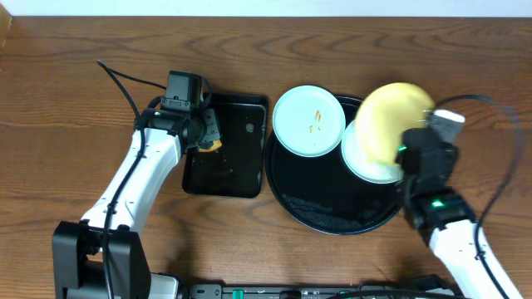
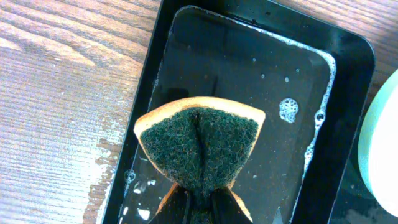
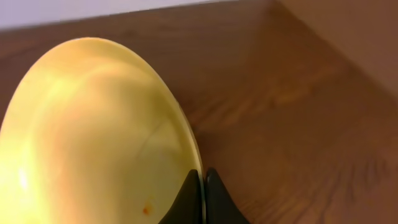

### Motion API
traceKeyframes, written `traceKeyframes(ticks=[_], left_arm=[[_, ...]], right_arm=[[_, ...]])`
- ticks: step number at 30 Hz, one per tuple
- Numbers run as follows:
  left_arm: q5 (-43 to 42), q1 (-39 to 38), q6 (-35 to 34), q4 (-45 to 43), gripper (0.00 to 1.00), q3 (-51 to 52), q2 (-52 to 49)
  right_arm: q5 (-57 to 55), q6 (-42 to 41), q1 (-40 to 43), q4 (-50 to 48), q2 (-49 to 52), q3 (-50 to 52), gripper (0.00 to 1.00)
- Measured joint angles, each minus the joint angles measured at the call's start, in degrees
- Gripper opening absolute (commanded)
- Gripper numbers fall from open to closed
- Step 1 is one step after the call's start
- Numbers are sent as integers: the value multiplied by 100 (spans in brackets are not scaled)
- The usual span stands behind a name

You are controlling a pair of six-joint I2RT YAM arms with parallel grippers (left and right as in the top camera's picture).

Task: Clean dirty plates on tray and stack at the side
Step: 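Lift the yellow plate with the right gripper and place it at right side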

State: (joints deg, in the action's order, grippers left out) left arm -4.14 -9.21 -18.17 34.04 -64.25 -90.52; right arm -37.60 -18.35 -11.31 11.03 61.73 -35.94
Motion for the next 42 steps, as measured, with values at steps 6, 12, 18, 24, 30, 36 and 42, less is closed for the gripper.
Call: traceKeyframes(ticks=[6, 12, 18, 24, 30, 36, 42], left_arm=[[0, 0, 0, 2, 8, 0, 0], [0, 0, 0, 2, 8, 0, 0], [0, 0, 0, 0, 7, 0, 0], [0, 0, 0, 0, 8, 0, 0], [0, 0, 0, 0, 8, 0, 0], [0, 0, 0, 0, 8, 0, 0], [0, 0, 0, -15, 8, 0, 0]], right_arm=[[710, -804, 1615, -85, 59, -2, 1], [1021, -1141, 2874, -188, 422, -2, 1], [1366, -1231, 3580, -461, 1110, -11, 1], [1930, -1069, 3718, -1069, 1886, -13, 12], [2706, -516, 3718, -1325, 1956, -37, 37], [4446, 195, 3554, -1331, 1746, -203, 42], [5650, 1340, 2420, 297, 1722, -1366, 53]])
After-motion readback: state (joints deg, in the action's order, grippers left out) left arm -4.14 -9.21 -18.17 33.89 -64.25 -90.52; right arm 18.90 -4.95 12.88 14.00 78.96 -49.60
